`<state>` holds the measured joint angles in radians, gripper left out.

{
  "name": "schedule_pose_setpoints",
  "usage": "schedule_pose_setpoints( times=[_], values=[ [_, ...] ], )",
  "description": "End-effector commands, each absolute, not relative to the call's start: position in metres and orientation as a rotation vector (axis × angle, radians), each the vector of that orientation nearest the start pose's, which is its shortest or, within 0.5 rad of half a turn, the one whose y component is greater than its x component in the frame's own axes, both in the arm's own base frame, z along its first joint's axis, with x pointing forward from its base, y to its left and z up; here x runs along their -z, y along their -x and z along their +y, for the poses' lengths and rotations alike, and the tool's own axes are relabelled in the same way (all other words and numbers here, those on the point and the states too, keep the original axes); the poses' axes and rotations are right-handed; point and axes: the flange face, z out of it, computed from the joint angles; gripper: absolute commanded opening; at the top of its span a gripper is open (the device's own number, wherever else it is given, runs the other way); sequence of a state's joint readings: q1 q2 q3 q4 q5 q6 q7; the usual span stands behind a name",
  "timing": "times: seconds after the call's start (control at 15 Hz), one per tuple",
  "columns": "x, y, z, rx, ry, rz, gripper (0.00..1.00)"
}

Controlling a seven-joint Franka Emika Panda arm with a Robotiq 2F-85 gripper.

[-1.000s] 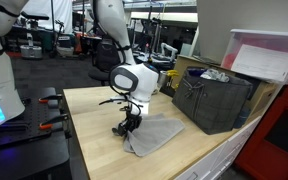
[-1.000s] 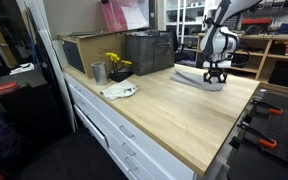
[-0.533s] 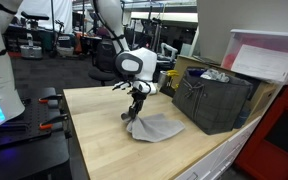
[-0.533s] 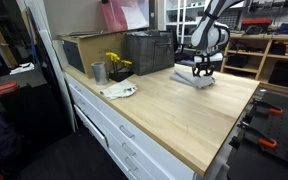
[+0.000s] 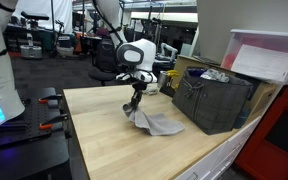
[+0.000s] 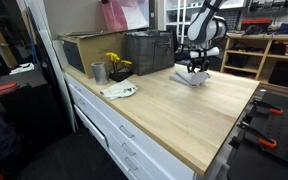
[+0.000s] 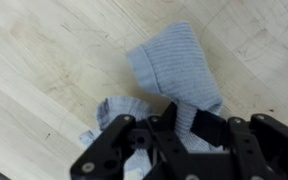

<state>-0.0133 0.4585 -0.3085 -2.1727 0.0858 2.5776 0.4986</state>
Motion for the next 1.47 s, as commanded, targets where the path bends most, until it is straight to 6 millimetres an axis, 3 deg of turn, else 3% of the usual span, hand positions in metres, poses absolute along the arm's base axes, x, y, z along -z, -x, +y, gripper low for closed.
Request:
schedule_pose_setpoints(
  times=[0.0, 0.93, 1.13, 1.4],
  values=[
    [-0.202, -0.517, -0.186, -0.077, 2.944, 1.354, 0.03],
    [-0.164, -0.441, -0.175, -0.502, 2.923, 1.492, 0.03],
    [-0.169, -0.431, -0.177, -0.579, 2.938, 1.517, 0.03],
    [-0.193, -0.432, -0.186, -0.618, 3.010, 1.523, 0.03]
  ],
)
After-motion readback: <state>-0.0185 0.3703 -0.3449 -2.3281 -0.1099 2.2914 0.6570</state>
